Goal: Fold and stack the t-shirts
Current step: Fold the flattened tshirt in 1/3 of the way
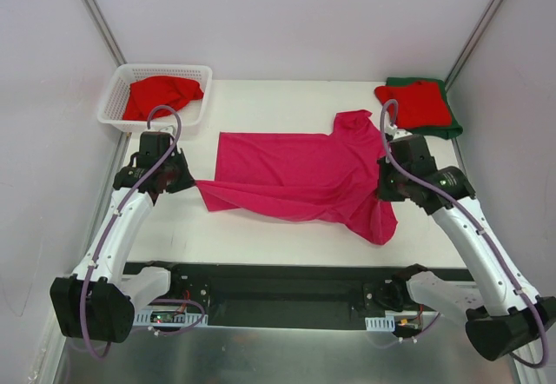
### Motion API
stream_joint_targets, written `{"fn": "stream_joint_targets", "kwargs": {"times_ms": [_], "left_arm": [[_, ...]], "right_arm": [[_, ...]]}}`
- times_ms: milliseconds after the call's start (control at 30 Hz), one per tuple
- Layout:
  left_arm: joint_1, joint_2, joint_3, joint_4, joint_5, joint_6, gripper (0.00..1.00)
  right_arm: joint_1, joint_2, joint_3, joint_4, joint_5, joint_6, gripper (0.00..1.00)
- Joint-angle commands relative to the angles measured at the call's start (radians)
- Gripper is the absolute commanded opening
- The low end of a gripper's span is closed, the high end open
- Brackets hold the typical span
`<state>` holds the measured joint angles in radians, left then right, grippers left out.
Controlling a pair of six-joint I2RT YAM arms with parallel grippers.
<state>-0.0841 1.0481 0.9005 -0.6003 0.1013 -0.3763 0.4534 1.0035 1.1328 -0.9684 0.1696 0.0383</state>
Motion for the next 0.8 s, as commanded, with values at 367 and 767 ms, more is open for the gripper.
{"fn": "stream_joint_targets", "kwargs": {"times_ms": [367,767], "left_arm": [[0.024,-0.022,-0.011,0.019,0.024,0.033,0.0],[0.027,0.009,-0.008,0.02,0.047,0.045,0.0]], "right_arm": [[-0.383,-0.069,-0.073,0.114,-0.542,-0.041,0.01],[-0.57,-0.045,-0.063,0.105,-0.55,0.008,0.01]]}}
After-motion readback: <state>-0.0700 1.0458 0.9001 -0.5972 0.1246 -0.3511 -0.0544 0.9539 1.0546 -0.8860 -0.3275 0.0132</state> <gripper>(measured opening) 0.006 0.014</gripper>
